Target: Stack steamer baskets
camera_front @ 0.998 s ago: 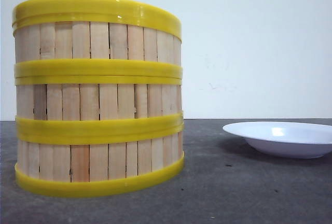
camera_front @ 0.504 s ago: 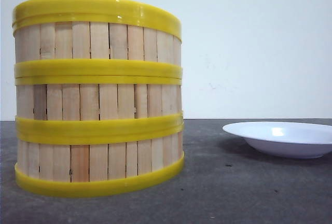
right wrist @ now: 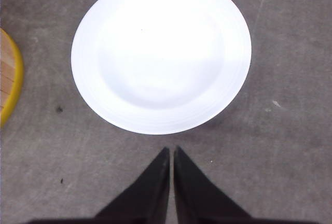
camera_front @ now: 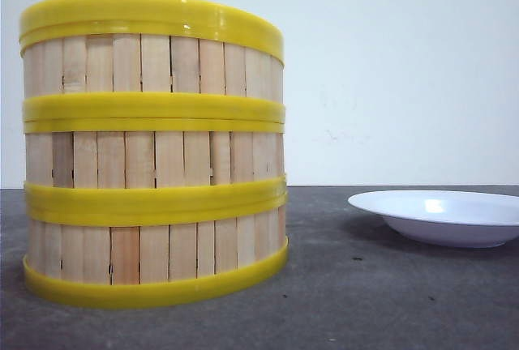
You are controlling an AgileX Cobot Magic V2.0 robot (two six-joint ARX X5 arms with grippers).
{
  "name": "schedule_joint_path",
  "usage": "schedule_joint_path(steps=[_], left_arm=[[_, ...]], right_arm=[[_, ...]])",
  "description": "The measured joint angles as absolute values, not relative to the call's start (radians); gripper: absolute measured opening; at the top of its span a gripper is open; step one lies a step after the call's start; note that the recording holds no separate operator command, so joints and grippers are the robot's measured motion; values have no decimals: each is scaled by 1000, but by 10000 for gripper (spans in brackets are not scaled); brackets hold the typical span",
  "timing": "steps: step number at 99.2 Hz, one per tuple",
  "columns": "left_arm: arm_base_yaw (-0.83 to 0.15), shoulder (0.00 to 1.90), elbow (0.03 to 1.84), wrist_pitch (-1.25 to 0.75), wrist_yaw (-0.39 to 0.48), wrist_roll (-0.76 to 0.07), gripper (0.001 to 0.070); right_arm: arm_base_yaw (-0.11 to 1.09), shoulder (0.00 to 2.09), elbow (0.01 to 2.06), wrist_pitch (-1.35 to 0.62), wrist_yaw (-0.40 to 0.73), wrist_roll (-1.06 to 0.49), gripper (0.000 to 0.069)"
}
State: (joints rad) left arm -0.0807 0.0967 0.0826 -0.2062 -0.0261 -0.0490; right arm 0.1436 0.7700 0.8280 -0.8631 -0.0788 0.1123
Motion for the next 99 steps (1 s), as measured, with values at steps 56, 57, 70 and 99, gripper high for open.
schedule_joint_path(steps=[56, 57, 70, 99], left_arm=[[-81, 24, 33, -184, -23, -57, 14], [-81, 24, 33, -184, -23, -57, 14], [-81, 24, 33, -184, -23, -57, 14], [-81, 24, 33, -184, -23, -57, 14]], right_arm=[[144, 770, 828, -827, -79, 112, 8], [144, 770, 828, -825, -79, 112, 8], [144, 770, 828, -797, -79, 112, 8], [142, 756, 816, -721, -75, 112, 8]])
